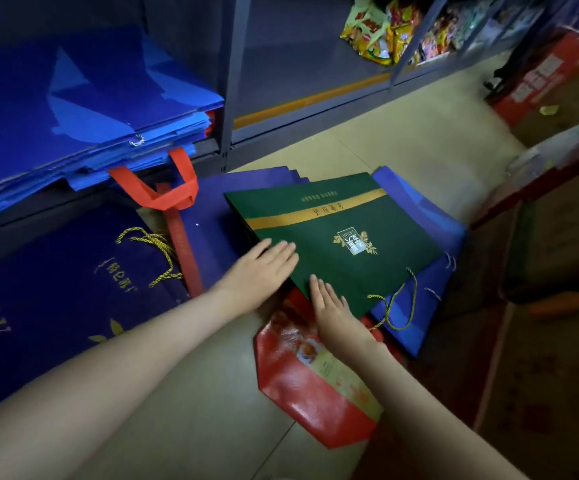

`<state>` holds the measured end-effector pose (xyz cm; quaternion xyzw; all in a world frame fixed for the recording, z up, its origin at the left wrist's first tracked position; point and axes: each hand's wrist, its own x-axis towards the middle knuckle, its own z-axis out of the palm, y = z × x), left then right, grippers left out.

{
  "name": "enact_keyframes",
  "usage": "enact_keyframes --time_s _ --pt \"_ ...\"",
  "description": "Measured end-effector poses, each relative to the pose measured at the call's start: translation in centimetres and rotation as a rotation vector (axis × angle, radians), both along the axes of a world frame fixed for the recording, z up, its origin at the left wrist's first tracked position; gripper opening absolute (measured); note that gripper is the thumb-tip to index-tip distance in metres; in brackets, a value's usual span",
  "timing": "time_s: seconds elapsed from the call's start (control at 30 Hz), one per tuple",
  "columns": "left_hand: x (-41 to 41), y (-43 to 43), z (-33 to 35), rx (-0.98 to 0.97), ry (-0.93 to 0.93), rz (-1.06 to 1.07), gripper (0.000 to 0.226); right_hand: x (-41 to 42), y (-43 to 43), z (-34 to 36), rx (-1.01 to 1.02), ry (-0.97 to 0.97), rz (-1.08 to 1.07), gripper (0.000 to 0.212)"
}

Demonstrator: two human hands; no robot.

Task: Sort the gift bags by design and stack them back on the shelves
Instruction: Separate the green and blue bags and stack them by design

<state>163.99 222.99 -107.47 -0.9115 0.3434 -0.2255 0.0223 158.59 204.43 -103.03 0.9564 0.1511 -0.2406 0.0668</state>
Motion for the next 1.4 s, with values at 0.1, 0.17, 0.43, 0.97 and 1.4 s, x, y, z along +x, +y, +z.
enact_keyframes --time_s 0.1,0.17,0.43,0.97,1.4 --pt "2.2 0.3 -1.0 0.14 0.061 0.081 0.055 -0.5 -2.4 -0.3 0.034 -0.03 0.074 0.088" --pt "3.6 -0.3 -1.7 0.238 0.072 0.055 0.054 -0.6 -3.3 -0.7 0.076 -0.008 0.079 0.086" --pt "3.1 -9.1 -2.4 0.108 -0.071 -0.213 0.04 3.3 -3.4 -2.1 0.022 -0.194 -0.251 0.078" --pt "1.3 -0.7 -5.0 0.06 0.106 0.019 0.05 8.4 -10.6 -6.8 -0.013 0.19 -0.697 0.077" --pt "-5.6 23.7 0.5 0.108 0.003 0.909 0.073 11.5 15.5 -3.9 0.399 -0.303 0.147 0.088"
